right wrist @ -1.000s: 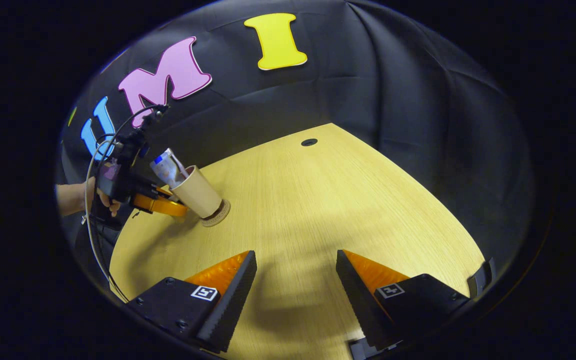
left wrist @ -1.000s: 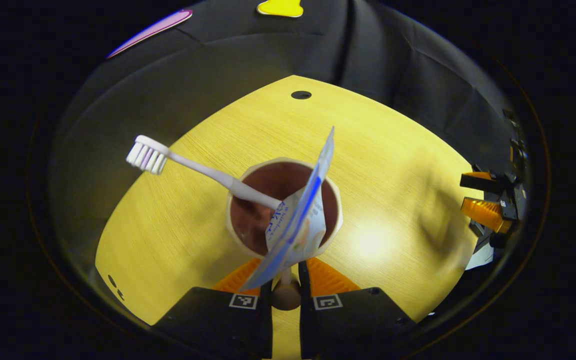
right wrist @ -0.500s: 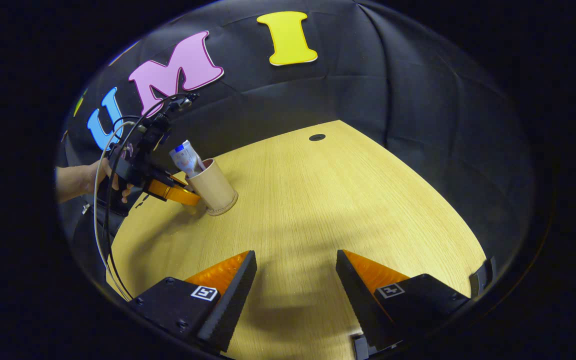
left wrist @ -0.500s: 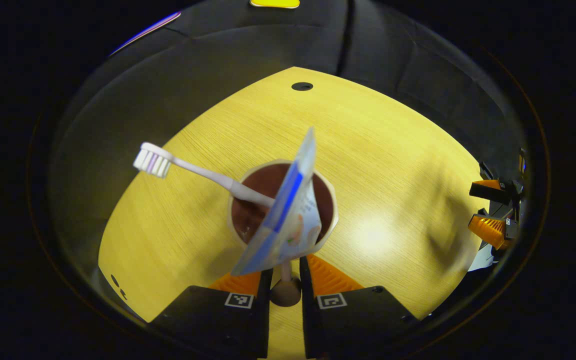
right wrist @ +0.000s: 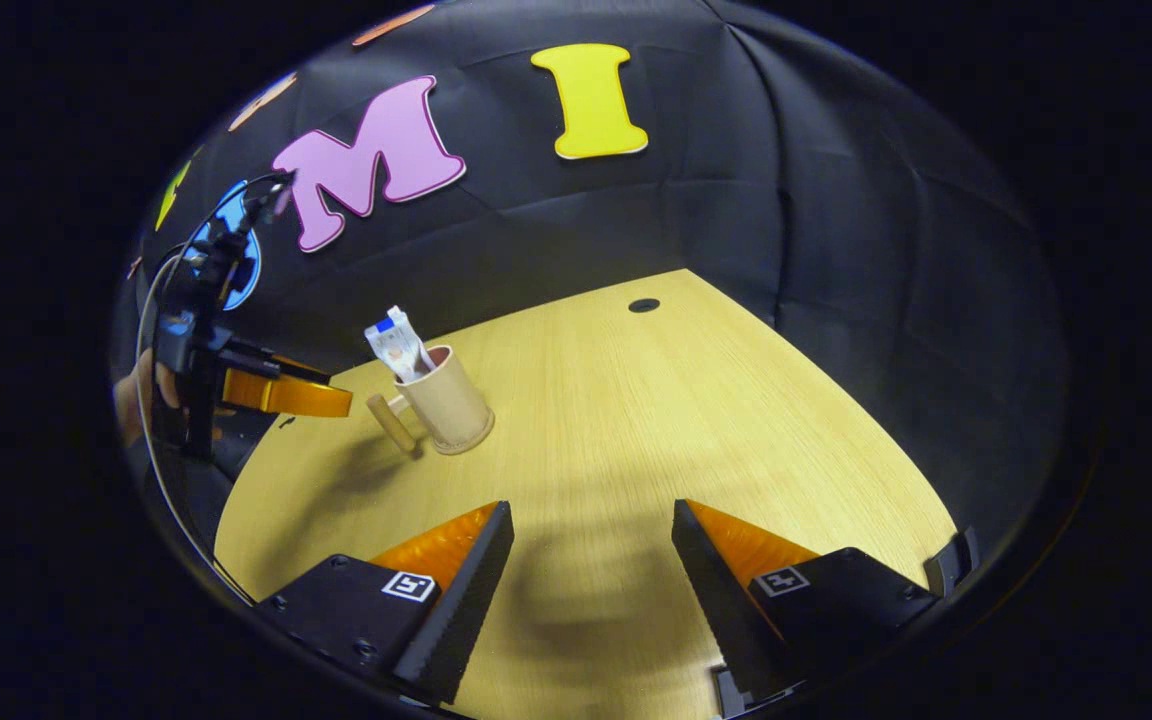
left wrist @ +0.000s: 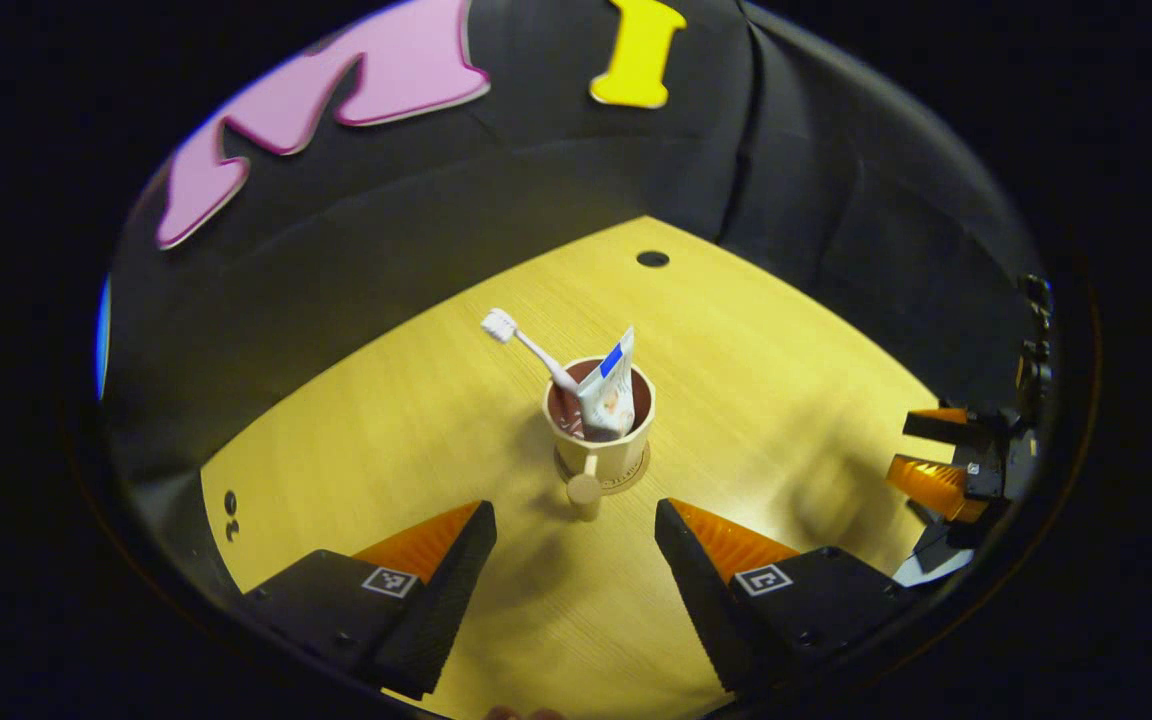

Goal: Put the toothbrush and toothpaste on the desktop into the cup, then pick up the cup and place it on the coaster on the desktop.

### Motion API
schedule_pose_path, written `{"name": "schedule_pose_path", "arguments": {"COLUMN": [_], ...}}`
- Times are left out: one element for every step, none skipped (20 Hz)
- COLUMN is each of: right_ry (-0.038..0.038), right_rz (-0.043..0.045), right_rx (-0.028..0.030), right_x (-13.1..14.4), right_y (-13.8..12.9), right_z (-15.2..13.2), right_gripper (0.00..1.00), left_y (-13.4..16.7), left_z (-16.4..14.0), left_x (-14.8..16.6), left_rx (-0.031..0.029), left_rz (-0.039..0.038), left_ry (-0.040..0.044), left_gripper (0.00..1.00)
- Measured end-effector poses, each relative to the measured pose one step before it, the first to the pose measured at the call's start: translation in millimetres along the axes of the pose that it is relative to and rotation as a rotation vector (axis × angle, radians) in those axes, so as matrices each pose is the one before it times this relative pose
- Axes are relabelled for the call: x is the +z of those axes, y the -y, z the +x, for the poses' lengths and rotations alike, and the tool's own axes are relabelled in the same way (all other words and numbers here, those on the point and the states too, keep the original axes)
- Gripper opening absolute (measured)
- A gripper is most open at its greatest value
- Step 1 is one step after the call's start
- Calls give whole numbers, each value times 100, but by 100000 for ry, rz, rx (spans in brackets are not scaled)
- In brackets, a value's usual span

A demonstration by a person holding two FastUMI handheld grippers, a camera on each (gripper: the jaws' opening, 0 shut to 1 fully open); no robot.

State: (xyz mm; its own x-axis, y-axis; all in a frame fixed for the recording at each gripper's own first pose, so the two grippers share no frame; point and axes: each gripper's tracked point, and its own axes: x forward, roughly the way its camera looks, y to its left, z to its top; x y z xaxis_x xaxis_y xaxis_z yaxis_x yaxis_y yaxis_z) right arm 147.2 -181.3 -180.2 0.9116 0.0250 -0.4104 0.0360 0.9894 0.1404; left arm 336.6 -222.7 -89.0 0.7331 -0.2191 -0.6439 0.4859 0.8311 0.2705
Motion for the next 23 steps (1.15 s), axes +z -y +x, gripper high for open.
{"name": "schedule_pose_path", "arguments": {"right_ry": [1129,1358,1190,990,808,796,1170,1295,1317,1535,1385,1340,978,963,956,510,111,-309,-659,-254,-300,-295,-223], "right_rz": [-6,-863,-1623,-1599,-1180,-691,-742,-1156,-1118,-931,-699,-698,-678,-537,-507,-458,-616,-245,260,149,-78,-181,-92], "right_rx": [890,639,157,242,669,932,1177,512,446,335,234,70,-42,8,12,97,115,244,451,262,-121,-268,-54], "right_x": [526,639,571,567,542,631,714,611,550,569,389,306,130,-9,18,-172,-203,-318,-351,-296,-377,-322,-390], "right_y": [-658,-660,-547,-555,-787,-865,-1005,-832,-824,-867,-778,-866,-671,-759,-673,-696,-604,-473,-565,-551,-333,-336,-402], "right_z": [-493,-469,-590,-691,-774,-927,-976,-845,-976,-1078,-1147,-1101,-1173,-1213,-1198,-1083,-1021,-797,-810,-831,-578,-592,-604], "right_gripper": [98,98,98,98,98,98,98,98,98,98,98,98,98,98,98,98,98,98,98,98,98,98,98], "left_y": [-420,-333,-213,-447,-562,-769,-792,-775,-653,-697,-635,-539,-544,-705,-586,-15,-341,-496,-307,-200,-130,-187,-5], "left_z": [-1475,-1553,-1512,-2027,-2087,-1942,-1794,-1870,-2037,-2347,-2032,-1775,-1708,-1658,-1485,-1136,-2111,-1361,-1128,-1117,-1024,-946,-616], "left_x": [-238,-290,-305,-25,79,-59,7,-30,68,289,50,-142,-457,-488,-673,-1319,-1882,-1593,-1057,-585,-269,-153,-113], "left_rx": [3190,1614,1179,2026,2033,2693,3113,3175,2692,2623,2317,1294,1167,1782,1303,-1442,-26,703,-363,-196,-395,-318,10], "left_rz": [-4190,-4293,-4575,-4640,-3857,-2568,-1674,-1050,-406,-227,-712,-1074,-1219,-1514,-1672,-1292,-327,170,-169,-359,-495,-502,-245], "left_ry": [4797,4377,3480,3921,4194,4649,5073,4636,4477,4339,3329,2472,2182,1335,718,-2492,-1826,-1563,-886,122,500,745,1197], "left_gripper": [99,99,99,100,100,100,100,99,100,100,100,100,100,100,100,100,99,99,99,99,99,98,99]}}
